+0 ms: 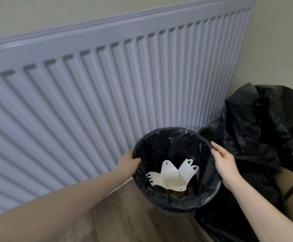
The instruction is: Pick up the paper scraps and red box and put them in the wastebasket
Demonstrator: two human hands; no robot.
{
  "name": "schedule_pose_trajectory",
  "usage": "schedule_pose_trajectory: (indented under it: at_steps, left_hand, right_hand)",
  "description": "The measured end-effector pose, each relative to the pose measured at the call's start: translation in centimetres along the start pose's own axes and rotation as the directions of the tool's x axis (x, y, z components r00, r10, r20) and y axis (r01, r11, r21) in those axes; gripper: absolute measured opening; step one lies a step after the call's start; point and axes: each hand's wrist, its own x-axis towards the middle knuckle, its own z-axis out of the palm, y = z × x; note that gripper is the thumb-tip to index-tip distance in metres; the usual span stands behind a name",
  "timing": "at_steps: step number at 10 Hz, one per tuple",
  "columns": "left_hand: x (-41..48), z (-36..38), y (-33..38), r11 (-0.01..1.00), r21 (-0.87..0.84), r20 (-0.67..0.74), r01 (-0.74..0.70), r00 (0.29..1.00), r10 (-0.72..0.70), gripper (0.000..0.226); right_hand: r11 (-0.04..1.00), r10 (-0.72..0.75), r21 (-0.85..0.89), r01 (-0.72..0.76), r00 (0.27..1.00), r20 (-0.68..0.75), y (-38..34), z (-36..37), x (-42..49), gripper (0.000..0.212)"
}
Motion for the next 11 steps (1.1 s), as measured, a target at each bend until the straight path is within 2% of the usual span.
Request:
schedule_pose_trajectory:
  at_steps: [4,6,7,8,9,10,11]
  left_hand:
    - [1.5,1.6,-4.5,0.985,-0.121,0.120,0.122,0.987,-0.108,0.048]
    - [2.8,1.1,-6.5,0.933,-0.273,0.161,0.235,0.967,-0.196,0.073]
    - [3.0,0.9,-6.3,0.906,-0.319,0.190,0.278,0.955,-0.226,0.072]
    - [3.3,0.7,-6.4,0.901,-0.332,0.210,0.281,0.953,-0.220,0.070]
    - [2.7,0.4,-5.7,0.932,-0.272,0.195,0.241,0.962,-0.191,0.067]
    - [2.2,0.0,-5.1,0.985,-0.119,0.131,0.123,0.986,-0.107,0.064]
    - [0.7,-0.8,-3.8,0.997,-0.077,0.075,-0.004,0.997,0.010,0.062]
  right_hand:
    - [0.996,0.003,-0.090,-0.005,1.000,-0.017,5.2,-0.2,-0.4,0.040]
    - [0.991,0.054,-0.118,-0.057,0.998,-0.022,6.9,-0.6,-1.3,0.040]
    - [0.993,0.084,-0.081,-0.085,0.996,-0.005,6.5,-0.4,-1.7,0.041]
    - [0.996,0.052,-0.071,-0.050,0.998,0.024,6.3,0.0,-1.6,0.045]
    - [0.996,0.018,-0.085,-0.014,0.999,0.051,5.5,0.3,-2.1,0.046]
    - [0.990,-0.111,-0.078,0.117,0.991,0.080,3.9,0.8,-3.0,0.046]
    - [0.978,-0.205,-0.002,0.206,0.972,0.114,1.2,1.6,-4.6,0.045]
